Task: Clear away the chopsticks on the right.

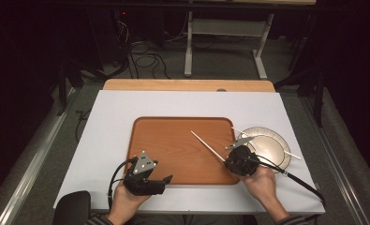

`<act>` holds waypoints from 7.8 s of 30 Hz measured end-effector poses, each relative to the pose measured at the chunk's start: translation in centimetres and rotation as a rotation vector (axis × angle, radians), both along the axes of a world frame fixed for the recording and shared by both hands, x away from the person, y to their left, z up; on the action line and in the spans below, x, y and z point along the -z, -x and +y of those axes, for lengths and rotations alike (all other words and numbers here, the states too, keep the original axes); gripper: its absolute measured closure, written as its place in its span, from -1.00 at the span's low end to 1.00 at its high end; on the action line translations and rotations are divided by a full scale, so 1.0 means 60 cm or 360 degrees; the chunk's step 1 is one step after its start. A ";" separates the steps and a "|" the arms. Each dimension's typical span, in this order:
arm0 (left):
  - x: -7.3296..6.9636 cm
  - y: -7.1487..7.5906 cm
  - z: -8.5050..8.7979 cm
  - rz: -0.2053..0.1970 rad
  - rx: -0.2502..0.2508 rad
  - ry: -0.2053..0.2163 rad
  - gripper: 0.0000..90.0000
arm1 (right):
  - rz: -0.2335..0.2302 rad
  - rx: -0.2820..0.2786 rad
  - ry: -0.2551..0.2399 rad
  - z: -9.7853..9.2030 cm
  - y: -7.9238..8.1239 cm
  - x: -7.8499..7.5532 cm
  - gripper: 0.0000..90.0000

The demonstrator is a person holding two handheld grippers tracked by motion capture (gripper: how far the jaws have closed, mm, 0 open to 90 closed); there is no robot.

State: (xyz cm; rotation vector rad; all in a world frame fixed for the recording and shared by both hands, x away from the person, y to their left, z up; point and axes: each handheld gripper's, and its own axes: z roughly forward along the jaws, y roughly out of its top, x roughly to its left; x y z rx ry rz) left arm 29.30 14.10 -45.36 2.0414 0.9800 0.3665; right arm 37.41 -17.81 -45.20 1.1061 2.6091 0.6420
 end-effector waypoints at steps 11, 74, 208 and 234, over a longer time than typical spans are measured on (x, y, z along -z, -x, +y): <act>0.000 0.005 0.005 0.0001 -0.0023 -0.0008 -0.36 | 0.0005 -0.0004 0.0002 0.004 -0.010 0.010 0.88; 0.001 0.006 0.005 0.0007 -0.0027 -0.0003 -0.36 | -0.0189 0.0049 -0.0018 -0.007 0.007 -0.016 0.69; 0.001 -0.015 -0.013 0.0010 0.0056 0.0006 -0.35 | -0.0265 0.0218 0.0018 -0.201 0.038 -0.144 0.90; -0.002 -0.019 -0.020 -0.0005 0.0098 0.0002 -0.35 | 0.0020 0.0027 0.0002 0.010 0.023 -0.036 0.90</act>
